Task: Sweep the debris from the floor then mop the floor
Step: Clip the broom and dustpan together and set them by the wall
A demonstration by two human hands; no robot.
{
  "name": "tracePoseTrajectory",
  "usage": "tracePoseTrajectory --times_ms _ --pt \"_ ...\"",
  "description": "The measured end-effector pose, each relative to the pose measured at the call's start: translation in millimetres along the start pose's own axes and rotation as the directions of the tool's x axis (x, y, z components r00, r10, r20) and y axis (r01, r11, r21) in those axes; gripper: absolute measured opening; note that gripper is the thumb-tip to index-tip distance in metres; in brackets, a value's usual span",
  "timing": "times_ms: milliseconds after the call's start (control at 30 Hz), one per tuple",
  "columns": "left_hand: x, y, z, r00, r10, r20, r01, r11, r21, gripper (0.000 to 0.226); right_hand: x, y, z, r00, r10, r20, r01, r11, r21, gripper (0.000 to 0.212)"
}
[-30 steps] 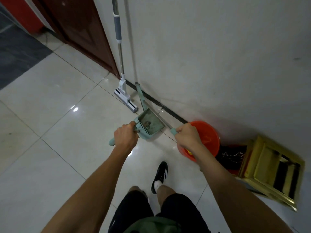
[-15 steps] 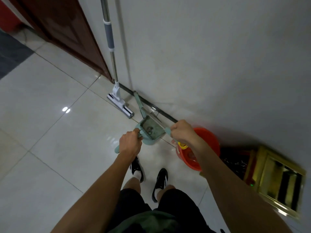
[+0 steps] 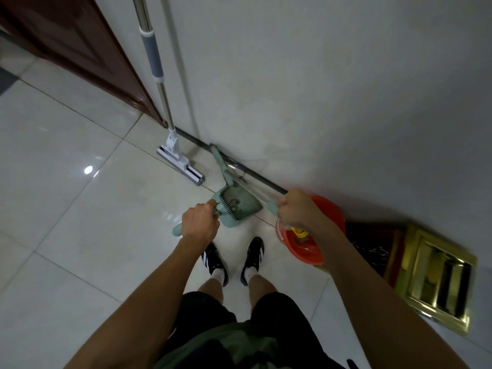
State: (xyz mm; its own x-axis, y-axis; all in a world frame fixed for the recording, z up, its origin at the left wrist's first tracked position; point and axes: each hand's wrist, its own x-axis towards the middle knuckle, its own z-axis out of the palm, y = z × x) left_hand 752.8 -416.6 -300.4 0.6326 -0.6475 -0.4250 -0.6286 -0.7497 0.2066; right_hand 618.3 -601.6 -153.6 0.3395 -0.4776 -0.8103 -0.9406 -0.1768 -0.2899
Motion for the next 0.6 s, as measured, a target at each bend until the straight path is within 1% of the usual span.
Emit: tracePoseTrajectory --times_ms 67,267,400,467,600 --pt "0.1 -4.4 -3.9 1.0 -0.02 0.005 0.02 1.0 0.023 0.019 -1.0 -1.8 -6.8 1.0 -0.018 0.017 0.018 1.0 -0.018 0.025" --pt "7.9 -8.3 -15.6 0.994 -0.098 -0.049 0.099 0.995 0.019 0.016 6.3 -11.0 -17.5 0.998 -0.06 0.007 0.06 0.998 -0.015 0.026" --pt "13.9 -10.2 -17.2 0.984 -0.155 -0.084 0.149 0.986 -0.074 0.017 12.3 -11.7 -14.3 0.998 -0.056 0.025 0.056 0.998 0.018 0.021" --pt "14.9 -8.7 -13.8 0.988 -0.13 -0.08 0.124 0.989 -0.077 0.019 18.6 -12.4 -10.5 0.998 -0.058 0.018 0.057 0.996 0.063 0.019" --pt "17.4 -0.3 -12.4 0.998 -0.046 -0.054 0.043 0.998 -0.05 0.023 27.0 -18.9 -8.3 0.999 -0.037 0.021 0.034 0.991 0.132 0.025"
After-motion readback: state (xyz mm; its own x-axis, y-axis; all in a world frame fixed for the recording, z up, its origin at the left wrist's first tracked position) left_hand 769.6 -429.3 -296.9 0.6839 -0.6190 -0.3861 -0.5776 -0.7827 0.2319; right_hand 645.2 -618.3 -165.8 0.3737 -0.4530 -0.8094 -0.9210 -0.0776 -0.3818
